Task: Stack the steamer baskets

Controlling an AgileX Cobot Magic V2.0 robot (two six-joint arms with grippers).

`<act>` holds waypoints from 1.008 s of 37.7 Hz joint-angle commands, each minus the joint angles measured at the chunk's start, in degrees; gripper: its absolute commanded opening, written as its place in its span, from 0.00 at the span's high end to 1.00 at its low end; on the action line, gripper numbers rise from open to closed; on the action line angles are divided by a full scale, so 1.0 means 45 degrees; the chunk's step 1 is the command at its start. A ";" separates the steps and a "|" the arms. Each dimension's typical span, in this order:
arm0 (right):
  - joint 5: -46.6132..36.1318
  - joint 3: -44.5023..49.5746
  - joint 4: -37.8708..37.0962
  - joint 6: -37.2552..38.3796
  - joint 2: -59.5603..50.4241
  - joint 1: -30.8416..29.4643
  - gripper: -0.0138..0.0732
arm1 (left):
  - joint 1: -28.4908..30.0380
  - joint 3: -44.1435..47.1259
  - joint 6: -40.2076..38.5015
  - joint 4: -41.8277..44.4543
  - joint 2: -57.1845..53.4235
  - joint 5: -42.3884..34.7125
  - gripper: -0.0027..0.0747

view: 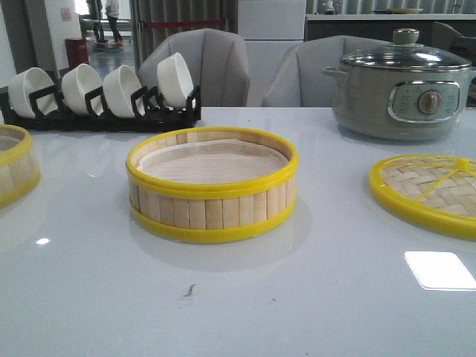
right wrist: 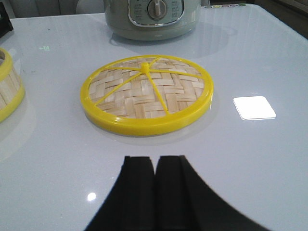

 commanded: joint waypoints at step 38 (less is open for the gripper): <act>-0.4586 -0.0204 0.1160 0.0538 -0.0258 -0.0066 0.78 | -0.0083 -0.0448 -0.0018 0.0959 -0.0204 -0.0861 0.84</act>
